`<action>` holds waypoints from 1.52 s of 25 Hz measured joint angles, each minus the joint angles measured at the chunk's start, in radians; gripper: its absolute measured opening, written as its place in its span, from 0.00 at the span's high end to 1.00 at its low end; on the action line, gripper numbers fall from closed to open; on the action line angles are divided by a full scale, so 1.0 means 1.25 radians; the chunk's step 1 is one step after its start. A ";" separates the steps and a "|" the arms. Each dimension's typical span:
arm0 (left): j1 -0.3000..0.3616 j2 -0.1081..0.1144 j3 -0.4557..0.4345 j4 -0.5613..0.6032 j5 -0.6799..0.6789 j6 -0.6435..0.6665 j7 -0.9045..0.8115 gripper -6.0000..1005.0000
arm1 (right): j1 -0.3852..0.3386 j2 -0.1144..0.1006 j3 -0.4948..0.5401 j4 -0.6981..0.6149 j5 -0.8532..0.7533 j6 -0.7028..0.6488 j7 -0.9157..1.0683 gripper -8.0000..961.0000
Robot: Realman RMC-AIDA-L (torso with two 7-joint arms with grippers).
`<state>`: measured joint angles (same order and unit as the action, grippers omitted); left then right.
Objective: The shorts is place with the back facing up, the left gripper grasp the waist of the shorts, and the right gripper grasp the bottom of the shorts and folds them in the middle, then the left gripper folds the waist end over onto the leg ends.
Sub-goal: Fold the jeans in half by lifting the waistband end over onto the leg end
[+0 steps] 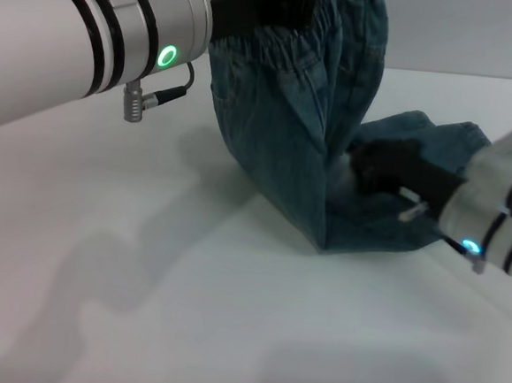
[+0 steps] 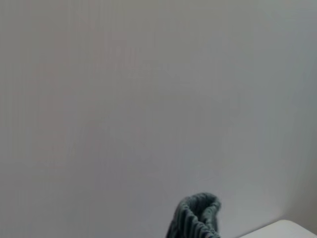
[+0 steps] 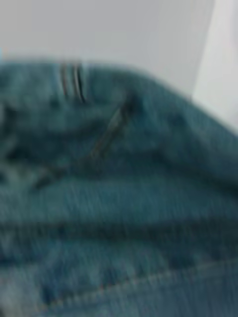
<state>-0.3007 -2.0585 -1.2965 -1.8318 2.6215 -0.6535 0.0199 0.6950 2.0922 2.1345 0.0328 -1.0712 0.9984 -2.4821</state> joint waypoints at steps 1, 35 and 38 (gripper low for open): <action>0.000 0.000 0.000 0.000 0.000 0.000 0.000 0.92 | -0.017 0.000 0.002 0.011 0.019 0.001 -0.007 0.99; -0.160 -0.007 0.267 0.392 -0.162 0.431 -0.001 0.93 | -0.437 -0.008 0.003 0.271 0.381 0.114 -0.134 0.99; -0.159 -0.006 0.295 0.410 -0.164 0.495 0.001 0.93 | -0.436 -0.009 -0.001 0.271 0.381 0.114 -0.134 0.99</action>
<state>-0.4993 -2.0666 -0.9279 -1.3195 2.4167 -0.0344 0.0207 0.1500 2.0805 2.1331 0.3714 -0.5952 1.1412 -2.6493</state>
